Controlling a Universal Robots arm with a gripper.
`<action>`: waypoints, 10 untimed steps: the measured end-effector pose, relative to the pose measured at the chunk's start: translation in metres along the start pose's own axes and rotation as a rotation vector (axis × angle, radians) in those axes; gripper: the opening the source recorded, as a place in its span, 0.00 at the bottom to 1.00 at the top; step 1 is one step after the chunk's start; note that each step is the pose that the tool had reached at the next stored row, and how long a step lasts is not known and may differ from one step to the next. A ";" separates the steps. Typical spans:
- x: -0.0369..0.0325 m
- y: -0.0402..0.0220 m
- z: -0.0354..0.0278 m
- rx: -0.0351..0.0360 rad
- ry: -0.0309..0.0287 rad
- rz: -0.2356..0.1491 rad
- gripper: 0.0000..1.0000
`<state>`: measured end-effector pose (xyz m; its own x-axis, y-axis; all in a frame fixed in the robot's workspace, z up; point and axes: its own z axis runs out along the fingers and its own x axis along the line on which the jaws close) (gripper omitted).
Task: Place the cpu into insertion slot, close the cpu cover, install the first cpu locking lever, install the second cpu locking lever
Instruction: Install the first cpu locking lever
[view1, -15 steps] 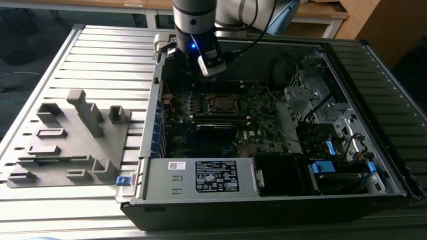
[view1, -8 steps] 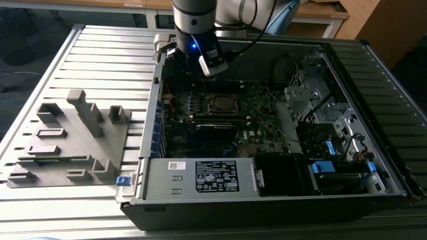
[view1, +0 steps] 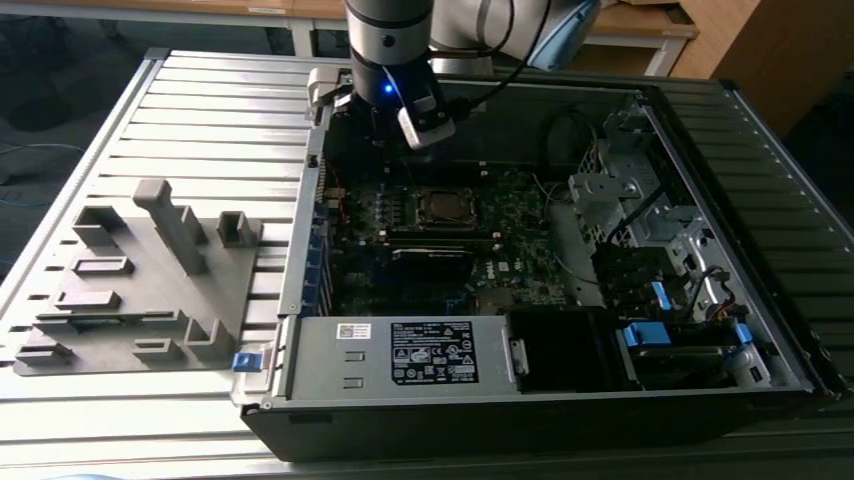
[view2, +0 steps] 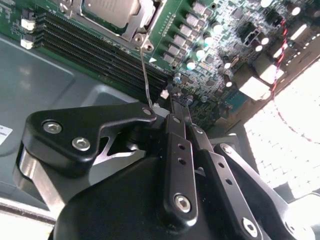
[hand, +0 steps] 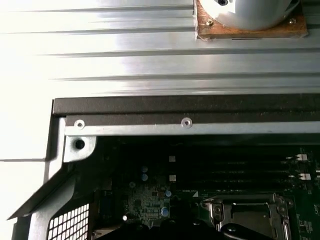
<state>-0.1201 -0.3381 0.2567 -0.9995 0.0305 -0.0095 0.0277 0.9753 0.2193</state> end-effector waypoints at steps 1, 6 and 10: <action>0.0000 0.0006 0.0003 0.0000 0.0001 0.000 0.11; -0.0021 0.0021 0.0017 0.0000 0.0002 -0.001 0.11; -0.0078 0.0030 0.0029 0.0000 0.0002 -0.001 0.11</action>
<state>-0.1122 -0.3348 0.2546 -0.9995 0.0299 -0.0094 0.0271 0.9753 0.2193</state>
